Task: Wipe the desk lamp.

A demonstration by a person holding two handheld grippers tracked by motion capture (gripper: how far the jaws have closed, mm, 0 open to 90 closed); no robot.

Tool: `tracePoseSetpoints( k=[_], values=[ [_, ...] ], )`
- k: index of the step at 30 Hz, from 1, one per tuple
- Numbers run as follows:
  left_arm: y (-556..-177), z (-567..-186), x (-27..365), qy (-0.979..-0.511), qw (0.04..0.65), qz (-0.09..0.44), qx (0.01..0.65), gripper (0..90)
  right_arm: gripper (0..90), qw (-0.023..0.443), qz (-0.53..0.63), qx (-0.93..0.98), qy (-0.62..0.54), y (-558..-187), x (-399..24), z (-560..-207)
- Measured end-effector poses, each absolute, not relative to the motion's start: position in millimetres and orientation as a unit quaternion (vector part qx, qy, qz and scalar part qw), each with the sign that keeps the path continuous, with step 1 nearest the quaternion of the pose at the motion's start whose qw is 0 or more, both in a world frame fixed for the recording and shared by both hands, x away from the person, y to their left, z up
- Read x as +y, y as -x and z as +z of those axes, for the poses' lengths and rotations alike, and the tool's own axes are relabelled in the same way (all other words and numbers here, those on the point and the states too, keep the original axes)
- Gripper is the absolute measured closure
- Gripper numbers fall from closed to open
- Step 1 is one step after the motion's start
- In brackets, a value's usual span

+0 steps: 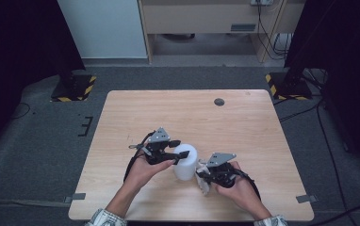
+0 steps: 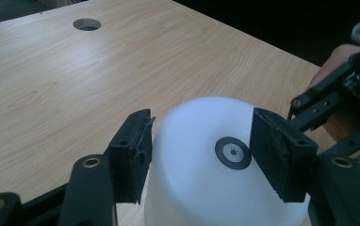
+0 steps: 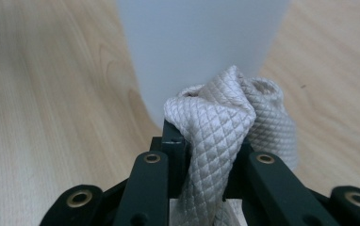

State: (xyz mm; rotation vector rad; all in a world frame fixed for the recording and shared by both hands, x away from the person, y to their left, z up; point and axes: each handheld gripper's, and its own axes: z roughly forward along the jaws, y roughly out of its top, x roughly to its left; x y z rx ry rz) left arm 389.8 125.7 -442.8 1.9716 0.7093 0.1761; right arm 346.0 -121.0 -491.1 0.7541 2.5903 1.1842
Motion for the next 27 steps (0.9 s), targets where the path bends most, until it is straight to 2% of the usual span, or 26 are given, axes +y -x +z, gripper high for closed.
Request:
tracePoseSetpoints(
  k=[10, 15, 20, 27],
  values=[
    [-389, -443, 126, -0.812, 0.498, 0.071, 0.294, 39.3, 77.2, 0.064, 0.419, 0.886, -0.188, -325, -98, -485],
    [-390, -443, 126, -0.813, 0.498, 0.071, 0.294, 39.3, 77.3, 0.096, 0.472, 0.861, -0.164, -316, -87, -464],
    [-390, -443, 126, -0.813, 0.498, 0.07, 0.295, 39.3, 77.3, 0.133, 0.483, 0.853, -0.146, -310, -81, -458],
    [-390, -443, 126, -0.813, 0.498, 0.069, 0.295, 39.3, 77.5, 0.125, 0.455, 0.87, -0.139, -315, -74, -478]
  ],
)
